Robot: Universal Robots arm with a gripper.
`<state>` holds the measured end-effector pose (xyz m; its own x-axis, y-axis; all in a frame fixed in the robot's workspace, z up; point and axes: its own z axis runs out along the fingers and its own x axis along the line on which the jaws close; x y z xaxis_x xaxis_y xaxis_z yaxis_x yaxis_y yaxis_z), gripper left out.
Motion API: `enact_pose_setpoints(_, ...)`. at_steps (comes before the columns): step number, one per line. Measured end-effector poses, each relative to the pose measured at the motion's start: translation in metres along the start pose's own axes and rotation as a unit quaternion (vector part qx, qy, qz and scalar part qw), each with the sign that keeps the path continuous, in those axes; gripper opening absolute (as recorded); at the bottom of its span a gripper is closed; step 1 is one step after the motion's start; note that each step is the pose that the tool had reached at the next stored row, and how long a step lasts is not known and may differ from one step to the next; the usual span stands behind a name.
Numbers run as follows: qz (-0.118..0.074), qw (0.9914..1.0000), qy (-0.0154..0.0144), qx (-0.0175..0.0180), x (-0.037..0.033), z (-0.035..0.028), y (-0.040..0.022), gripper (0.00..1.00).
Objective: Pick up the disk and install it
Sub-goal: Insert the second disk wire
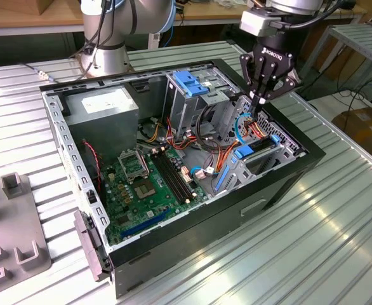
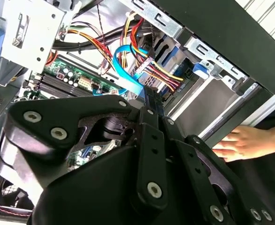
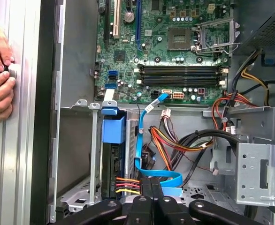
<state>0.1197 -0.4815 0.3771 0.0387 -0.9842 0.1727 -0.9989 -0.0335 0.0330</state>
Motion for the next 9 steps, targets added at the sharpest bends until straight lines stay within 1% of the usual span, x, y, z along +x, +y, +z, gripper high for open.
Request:
enact_pose_setpoints(3, 0.0, 1.0, 0.0005, 0.0001, -0.0001, 0.0004, 0.0, 0.11)
enact_pose_setpoints(6, 0.0, 1.0, 0.0023, 0.0, -0.0004, 0.0015, 0.0, 0.11)
enact_pose_setpoints(8, 0.0, 0.99999, 0.0044, 0.0, -0.0006, 0.0022, -0.0001, 0.24)
enact_pose_setpoints(9, 0.0, 0.99998, 0.0055, -0.0001, -0.0008, 0.0024, -0.0001, 0.24)
